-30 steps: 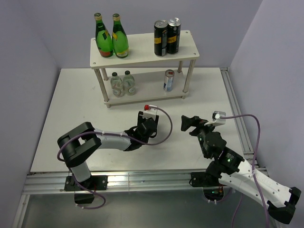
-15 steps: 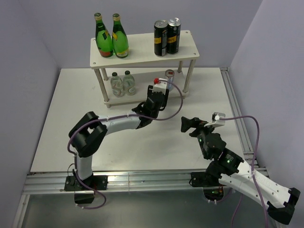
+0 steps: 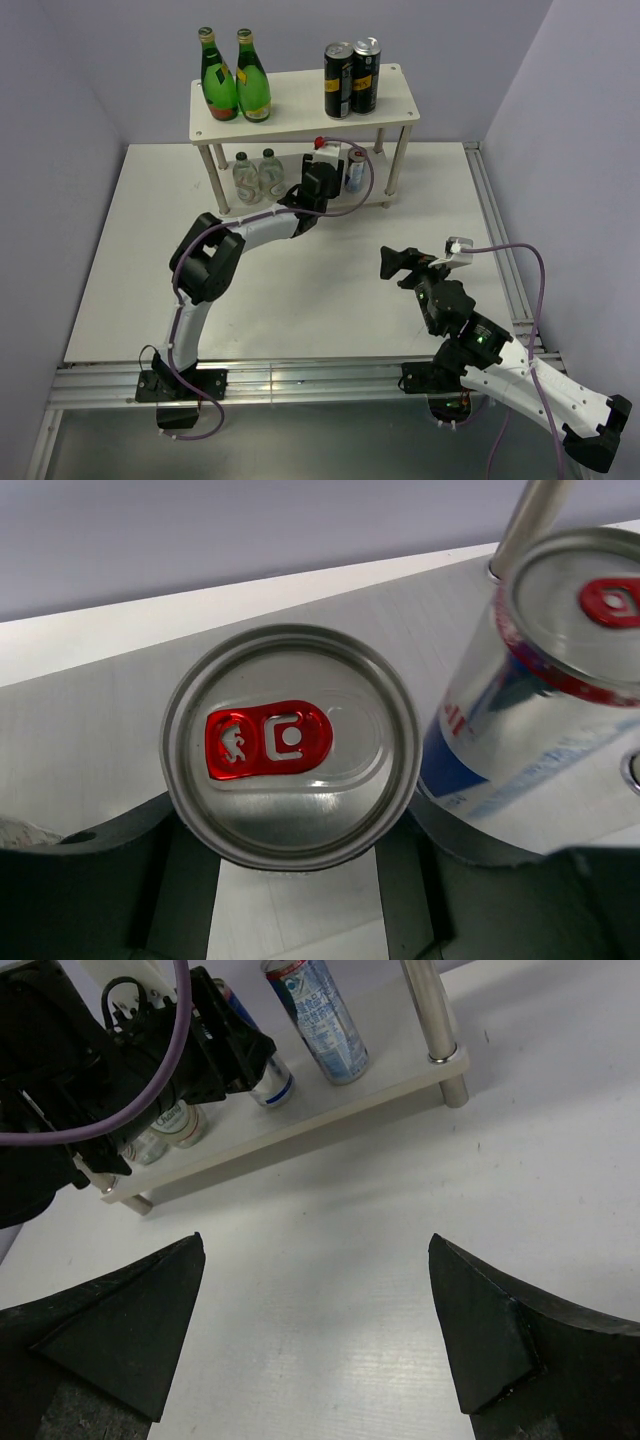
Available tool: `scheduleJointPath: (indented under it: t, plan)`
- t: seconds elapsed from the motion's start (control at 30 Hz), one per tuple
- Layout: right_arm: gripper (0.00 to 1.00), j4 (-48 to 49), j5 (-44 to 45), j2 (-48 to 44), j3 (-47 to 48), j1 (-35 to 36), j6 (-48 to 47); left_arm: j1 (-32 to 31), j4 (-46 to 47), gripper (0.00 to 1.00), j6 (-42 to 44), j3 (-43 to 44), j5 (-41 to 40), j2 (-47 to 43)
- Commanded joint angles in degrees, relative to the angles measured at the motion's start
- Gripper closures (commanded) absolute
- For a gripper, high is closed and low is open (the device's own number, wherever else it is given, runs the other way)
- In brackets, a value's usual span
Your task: Place and organize the beverage onto the shelf
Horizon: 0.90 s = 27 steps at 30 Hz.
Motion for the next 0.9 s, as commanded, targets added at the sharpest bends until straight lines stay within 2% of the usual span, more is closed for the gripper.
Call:
scheduleJointPath:
  t: [0.0,0.4,0.47,0.5,0.53,0.63,0.77,0.83,0.87]
  plan:
    - [0.0,2.4,0.4,0.38,-0.49,0.36,0.06,0.03,3.57,0.99,-1.04,4.11,2.07,-0.35]
    - [0.0,2.4,0.76,0.92,-0.58,0.28,0.23,-0.06,3.21,0.94,-4.73,3.76,7.43,-0.09]
    - [0.0,2.4,0.76,1.09,-0.67,0.36,0.32,-0.06,3.39,0.79,-4.82,3.76,8.3,0.0]
    - [0.0,2.49,0.67,0.92,-0.67,0.28,0.23,-0.06,3.48,0.67,-4.82,3.5,8.66,0.09]
    - [0.0,2.49,0.67,0.83,-0.67,0.28,0.23,-0.06,3.56,0.51,-4.82,3.49,9.01,0.09]
    - [0.0,2.49,0.76,0.74,-1.02,0.28,0.41,-0.06,3.04,0.34,-5.09,3.76,9.63,0.18]
    - [0.0,2.4,0.93,0.57,-1.11,0.36,0.58,-0.23,3.48,0.23,-5.44,2.35,9.98,-0.87]
    - [0.0,2.4,0.93,0.48,-1.37,0.36,0.58,-0.58,3.56,0.06,-5.26,1.39,9.46,-1.66]
    - [0.0,2.23,0.84,0.22,-1.46,0.36,0.67,-0.67,3.56,0.05,-5.09,0.95,9.19,-1.93]
